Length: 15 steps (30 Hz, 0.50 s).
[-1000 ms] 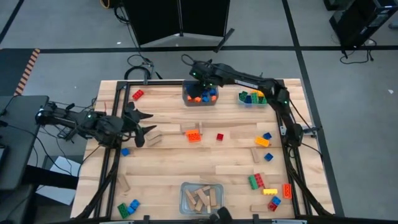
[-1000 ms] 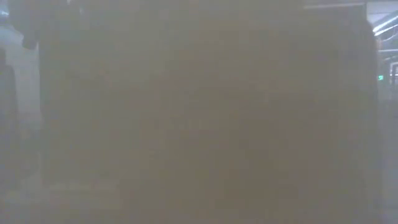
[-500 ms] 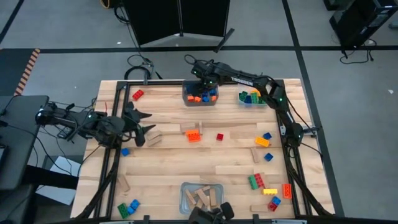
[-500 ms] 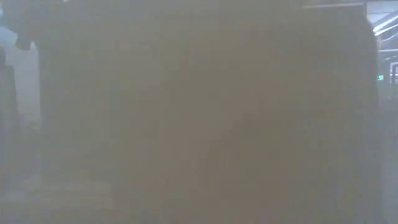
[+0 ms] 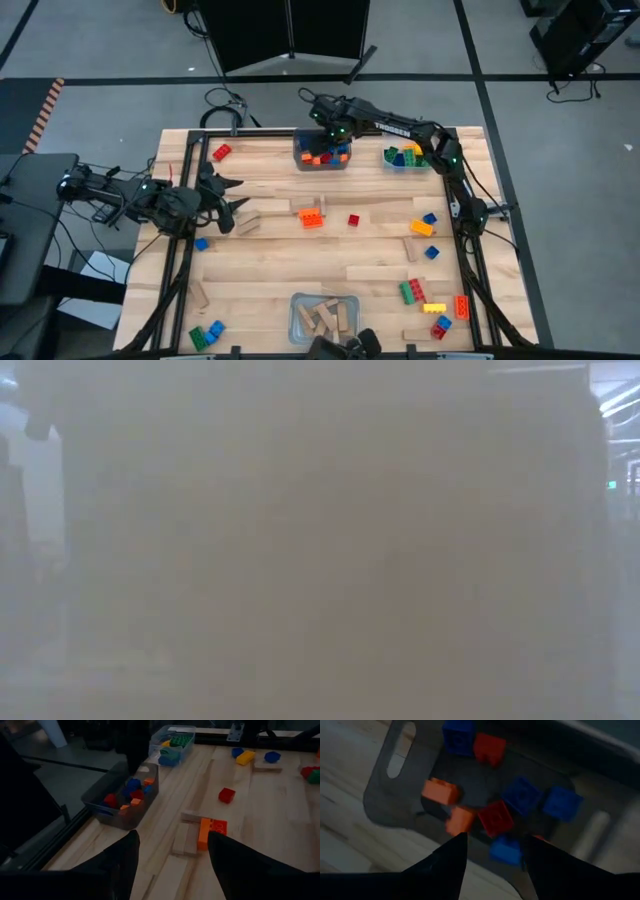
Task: Sort blocks by size
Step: Put the large green game piece into the transparent bin
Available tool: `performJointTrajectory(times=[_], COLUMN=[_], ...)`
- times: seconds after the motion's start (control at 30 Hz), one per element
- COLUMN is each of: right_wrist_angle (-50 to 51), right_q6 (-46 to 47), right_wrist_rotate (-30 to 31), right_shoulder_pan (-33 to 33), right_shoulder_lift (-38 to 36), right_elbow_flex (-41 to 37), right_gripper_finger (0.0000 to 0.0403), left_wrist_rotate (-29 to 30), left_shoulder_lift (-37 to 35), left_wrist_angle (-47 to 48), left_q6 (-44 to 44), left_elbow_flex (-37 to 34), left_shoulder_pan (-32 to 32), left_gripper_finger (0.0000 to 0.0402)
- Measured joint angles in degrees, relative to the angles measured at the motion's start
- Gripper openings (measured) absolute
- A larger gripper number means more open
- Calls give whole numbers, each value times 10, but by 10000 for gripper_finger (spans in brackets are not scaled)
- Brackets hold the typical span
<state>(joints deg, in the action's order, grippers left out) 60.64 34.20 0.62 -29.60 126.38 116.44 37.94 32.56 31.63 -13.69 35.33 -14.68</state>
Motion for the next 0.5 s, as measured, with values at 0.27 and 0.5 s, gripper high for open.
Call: performJointTrajectory(times=[0.27, 0.5], right_wrist_angle=[98, 121], right_q6=[-15, 31], right_wrist_rotate=[82, 147], right_shoulder_pan=[50, 146], right_shoulder_lift=[-97, -203], right_elbow_flex=[1, -38], right_gripper_finger=[196, 192], left_wrist_rotate=[11, 33], left_shoulder_lift=[0, 3], left_wrist_angle=[-9, -14], left_q6=[0, 0], left_elbow_flex=[0, 0], left_shoulder_pan=[0, 0], left_gripper_finger=[241, 241])
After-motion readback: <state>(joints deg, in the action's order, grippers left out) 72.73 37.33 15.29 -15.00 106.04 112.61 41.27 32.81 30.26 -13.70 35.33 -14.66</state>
